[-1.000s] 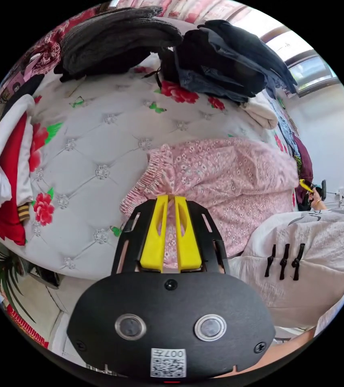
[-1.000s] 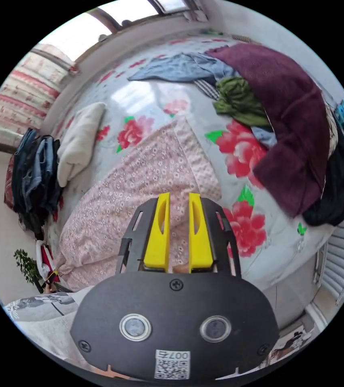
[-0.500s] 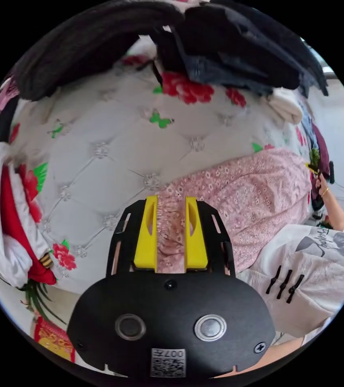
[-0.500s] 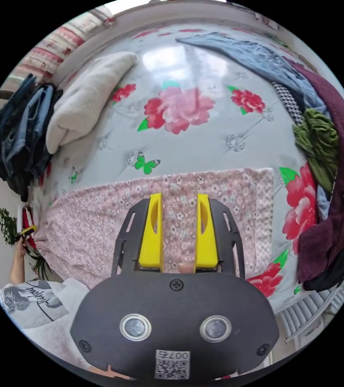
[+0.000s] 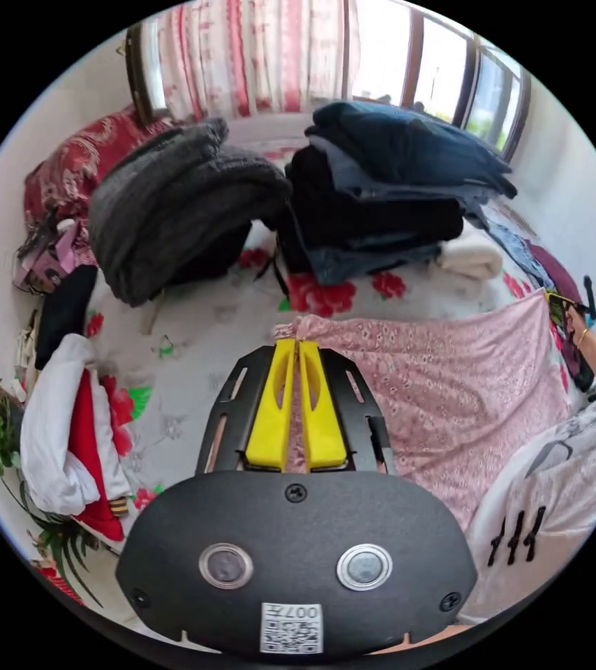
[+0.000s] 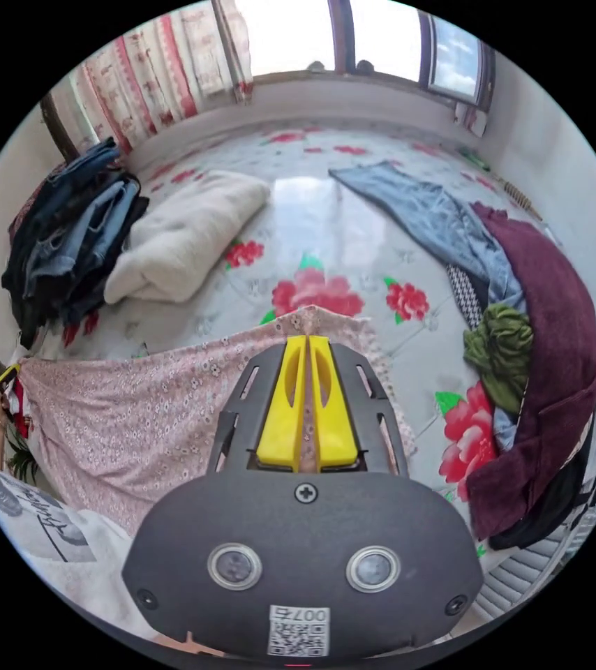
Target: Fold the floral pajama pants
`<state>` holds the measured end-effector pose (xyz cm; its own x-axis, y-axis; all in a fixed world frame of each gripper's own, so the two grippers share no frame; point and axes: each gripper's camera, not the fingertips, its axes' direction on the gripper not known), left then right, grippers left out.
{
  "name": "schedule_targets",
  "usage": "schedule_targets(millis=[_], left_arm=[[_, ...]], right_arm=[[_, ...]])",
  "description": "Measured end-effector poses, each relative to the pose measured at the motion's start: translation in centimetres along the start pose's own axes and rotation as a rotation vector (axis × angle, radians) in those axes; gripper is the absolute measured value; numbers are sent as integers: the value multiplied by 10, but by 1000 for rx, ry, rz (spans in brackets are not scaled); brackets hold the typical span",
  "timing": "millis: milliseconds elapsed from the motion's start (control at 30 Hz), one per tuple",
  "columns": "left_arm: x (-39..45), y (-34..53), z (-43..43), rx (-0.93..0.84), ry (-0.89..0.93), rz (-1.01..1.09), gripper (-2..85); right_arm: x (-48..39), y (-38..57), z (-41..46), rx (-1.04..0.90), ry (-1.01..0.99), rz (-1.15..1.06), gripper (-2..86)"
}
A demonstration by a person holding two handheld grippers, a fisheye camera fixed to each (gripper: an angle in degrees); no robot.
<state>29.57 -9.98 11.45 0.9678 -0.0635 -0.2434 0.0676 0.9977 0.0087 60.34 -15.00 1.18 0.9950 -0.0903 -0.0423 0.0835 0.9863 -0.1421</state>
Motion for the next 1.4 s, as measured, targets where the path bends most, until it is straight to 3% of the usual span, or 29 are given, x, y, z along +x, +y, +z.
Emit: schedule_targets(millis=[100,200,433,733,900,967,1033,1167,1400], left_arm=[[10,2,35,-69,-102,1,-6],[3,6,74,-217,-94,-117,-2],[1,46,39,-182,-152,-212,13],[5,150,4,-210,-14,-400,89],[-7,172,55,-404,73,-533,69],[-6,173,53,-396,36,-525,48],[2,172,52,-409,10,-460,22],[30,195,42,-523,-249,-283,-5],[34,269,0,-502,-298,-383,3]], right_arm=[[-6,-16,8,60,82,47,0],[0,-28,46,-97,114,144,0],[0,24,32,-103,-37,152,1],[-36,159,5,-279,-203,78,23],[-66,224,5,-419,-175,-38,33],[-72,243,11,-452,-148,-50,35],[-72,255,5,-356,-97,-36,36],[-66,254,7,-341,-95,-21,37],[-39,251,-1,-371,-208,40,51]])
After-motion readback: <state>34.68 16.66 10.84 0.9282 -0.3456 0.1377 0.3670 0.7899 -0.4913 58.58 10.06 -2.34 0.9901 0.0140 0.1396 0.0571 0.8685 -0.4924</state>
